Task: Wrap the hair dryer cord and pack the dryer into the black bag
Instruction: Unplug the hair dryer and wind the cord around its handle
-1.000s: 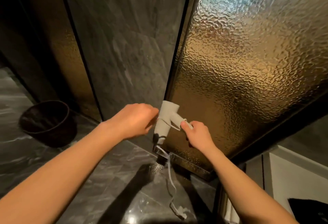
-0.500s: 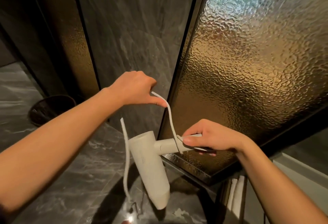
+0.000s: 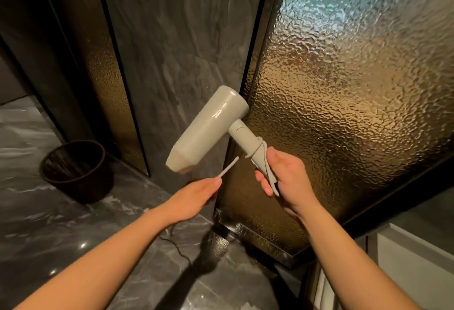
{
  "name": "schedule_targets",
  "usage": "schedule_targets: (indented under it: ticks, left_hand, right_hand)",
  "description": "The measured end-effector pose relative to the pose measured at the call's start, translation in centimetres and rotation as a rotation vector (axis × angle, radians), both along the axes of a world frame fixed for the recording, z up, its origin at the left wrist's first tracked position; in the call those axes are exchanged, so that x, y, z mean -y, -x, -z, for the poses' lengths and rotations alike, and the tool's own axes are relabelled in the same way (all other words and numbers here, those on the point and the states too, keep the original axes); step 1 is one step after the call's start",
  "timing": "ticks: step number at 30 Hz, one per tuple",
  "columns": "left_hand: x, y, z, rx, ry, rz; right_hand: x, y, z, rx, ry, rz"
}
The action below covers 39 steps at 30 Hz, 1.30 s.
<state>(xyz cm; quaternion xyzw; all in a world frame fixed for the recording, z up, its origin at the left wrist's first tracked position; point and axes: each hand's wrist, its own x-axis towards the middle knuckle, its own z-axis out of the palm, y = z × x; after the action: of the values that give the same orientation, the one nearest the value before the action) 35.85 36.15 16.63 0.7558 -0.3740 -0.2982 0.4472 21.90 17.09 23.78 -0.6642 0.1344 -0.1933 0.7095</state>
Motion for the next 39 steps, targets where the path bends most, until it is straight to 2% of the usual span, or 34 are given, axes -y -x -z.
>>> schedule_targets:
  ticks: [4,7,10,12,15,19,21,23,26,29,31,32,34,37,39]
  left_hand:
    - [-1.4,-1.2,-0.7,0.416,-0.059,0.055]
    - [-1.7,-3.2,-3.8,0.780,-0.105,0.130]
    - [-0.8,-5.6,-7.9,1.126,-0.163,0.204]
    - [0.5,-6.7,-9.9,1.282,-0.172,0.266]
    - [2.1,-8.3,-11.6,1.401,-0.243,0.269]
    - [2.3,-10.2,-12.5,1.394,-0.305,0.177]
    - [2.1,-9.9,-12.3,1.275,-0.311,0.109]
    - [2.1,-9.2,-11.7,1.032,-0.327,0.075]
    - [2.5,-7.0,-10.0,0.487,-0.265,0.094]
    - [3.1,-3.7,-6.4,0.079,-0.123,-0.039]
    - [2.8,-1.4,-4.2,-0.122,0.027,-0.119]
    - [2.3,-0.7,-3.1,-0.130,0.072,-0.111]
    - [1.4,0.1,-1.3,-0.023,0.051,-0.075]
    - [0.4,-0.7,-0.2,0.240,-0.006,-0.037]
    - [0.1,-1.9,-1.4,0.446,-0.008,0.008]
  right_hand:
    - [0.5,-2.0,2.2,-0.136,0.248,0.315]
    - [1.0,-2.7,3.6,-0.333,0.475,0.374]
    - [1.0,-3.2,4.5,-0.530,0.837,0.205]
    - [0.8,-3.5,4.2,-0.575,0.984,0.020]
    - [0.9,-3.3,2.6,-0.526,0.866,-0.246]
    - [2.0,-2.0,-0.3,-0.397,0.662,-0.481]
    - [2.6,-1.1,-1.4,-0.331,0.540,-0.596]
    - [3.0,-0.4,-2.0,-0.268,0.420,-0.691]
    - [3.0,0.2,-1.8,-0.128,0.175,-0.712]
    - [2.4,0.0,-1.2,0.009,-0.108,-0.563]
    - [1.9,-0.6,-1.0,0.048,-0.210,-0.385]
    - [1.7,-1.1,-1.0,0.057,-0.213,-0.278]
    - [1.8,-2.1,-0.9,0.064,-0.107,-0.040]
    - [2.8,-3.5,-0.2,-0.022,0.184,0.290]
    - [3.5,-4.0,0.8,-0.132,0.347,0.412]
